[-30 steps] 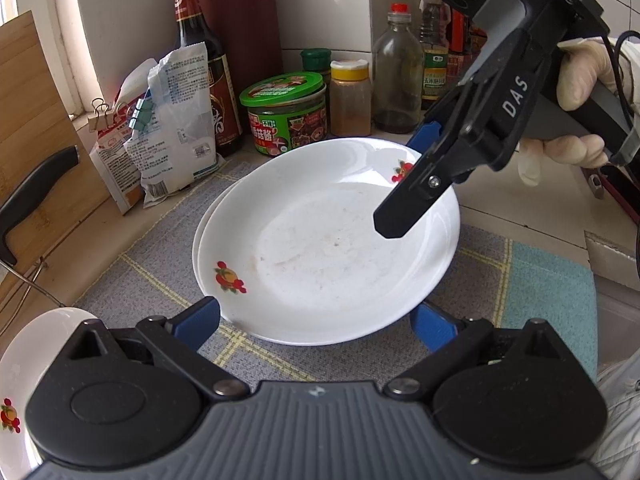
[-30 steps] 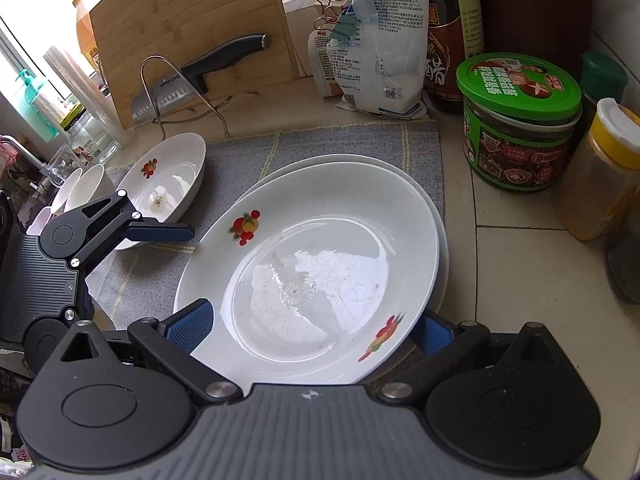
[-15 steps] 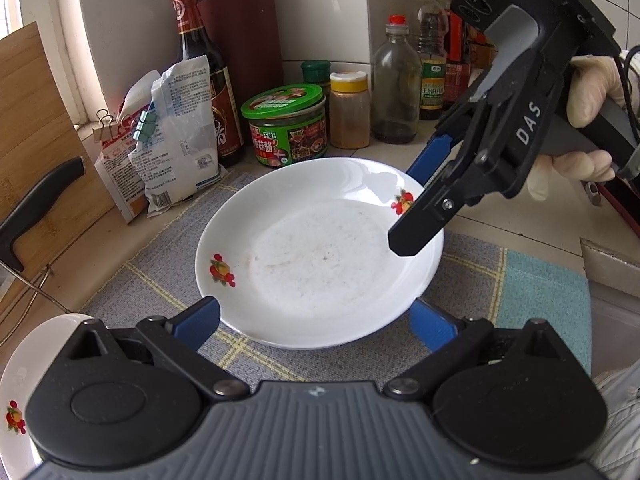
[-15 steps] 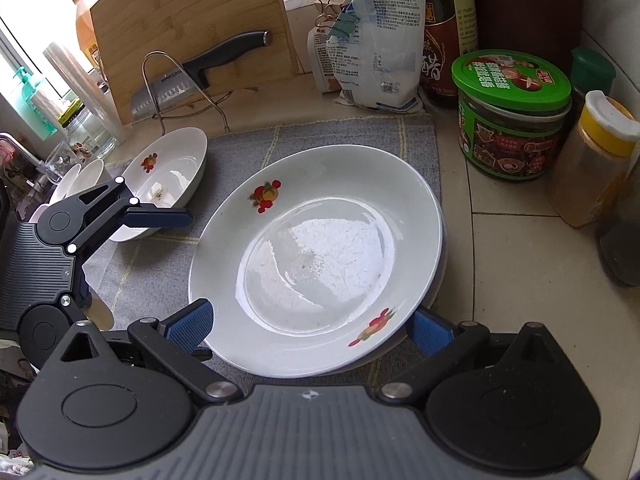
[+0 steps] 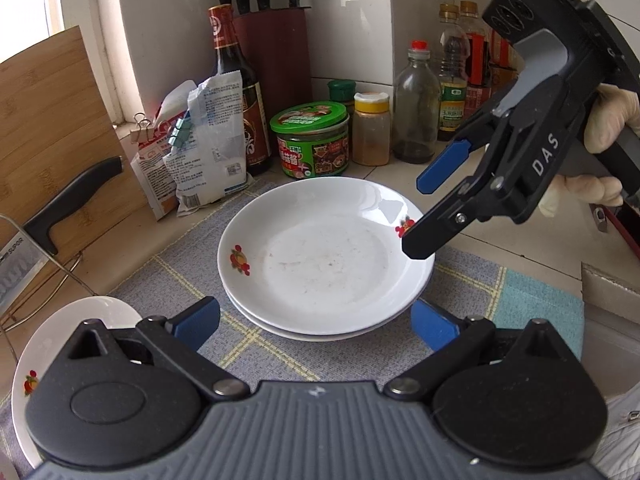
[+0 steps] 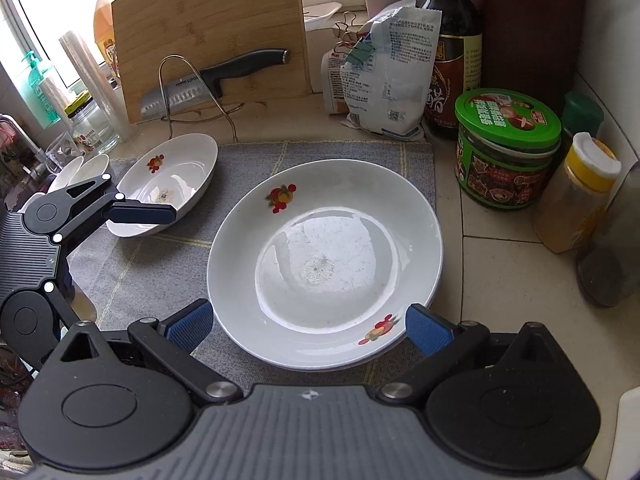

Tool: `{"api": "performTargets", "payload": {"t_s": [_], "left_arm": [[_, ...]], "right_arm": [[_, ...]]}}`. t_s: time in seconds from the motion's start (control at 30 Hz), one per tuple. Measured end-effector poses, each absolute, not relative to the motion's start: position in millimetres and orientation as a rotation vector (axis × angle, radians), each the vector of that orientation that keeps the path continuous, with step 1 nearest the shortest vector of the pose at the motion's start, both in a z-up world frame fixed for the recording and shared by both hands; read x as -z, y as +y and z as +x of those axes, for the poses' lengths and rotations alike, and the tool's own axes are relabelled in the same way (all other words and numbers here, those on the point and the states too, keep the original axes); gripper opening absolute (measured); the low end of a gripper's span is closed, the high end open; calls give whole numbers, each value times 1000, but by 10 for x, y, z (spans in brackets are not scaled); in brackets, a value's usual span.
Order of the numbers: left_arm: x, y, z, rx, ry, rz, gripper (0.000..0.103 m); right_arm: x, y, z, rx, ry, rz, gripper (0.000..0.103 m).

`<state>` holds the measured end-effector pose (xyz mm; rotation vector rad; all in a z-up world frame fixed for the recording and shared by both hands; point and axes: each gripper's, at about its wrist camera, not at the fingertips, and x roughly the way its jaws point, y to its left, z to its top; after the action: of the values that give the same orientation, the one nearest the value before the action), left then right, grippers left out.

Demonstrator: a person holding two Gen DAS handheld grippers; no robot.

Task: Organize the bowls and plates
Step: 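Move the right gripper to the stained fruit-print plate on the towel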

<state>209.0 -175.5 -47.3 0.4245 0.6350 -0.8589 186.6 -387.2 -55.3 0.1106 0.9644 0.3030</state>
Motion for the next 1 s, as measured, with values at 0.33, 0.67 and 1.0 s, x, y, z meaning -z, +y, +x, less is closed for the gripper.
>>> {"api": "performTargets", "payload": {"t_s": [0.33,0.67,1.0], "left_arm": [[355,-1492,1871,634,685,316,102],[374,-996,1573,328,764,178,102],[639,-540,1612,180,799,122,102]], "right_arm": [[503,-3662,1752,-292,907,33,103],[473,-3226,1689,-332,792,-65,103],[604,-2798,1708,-360,817,-44,103]]}}
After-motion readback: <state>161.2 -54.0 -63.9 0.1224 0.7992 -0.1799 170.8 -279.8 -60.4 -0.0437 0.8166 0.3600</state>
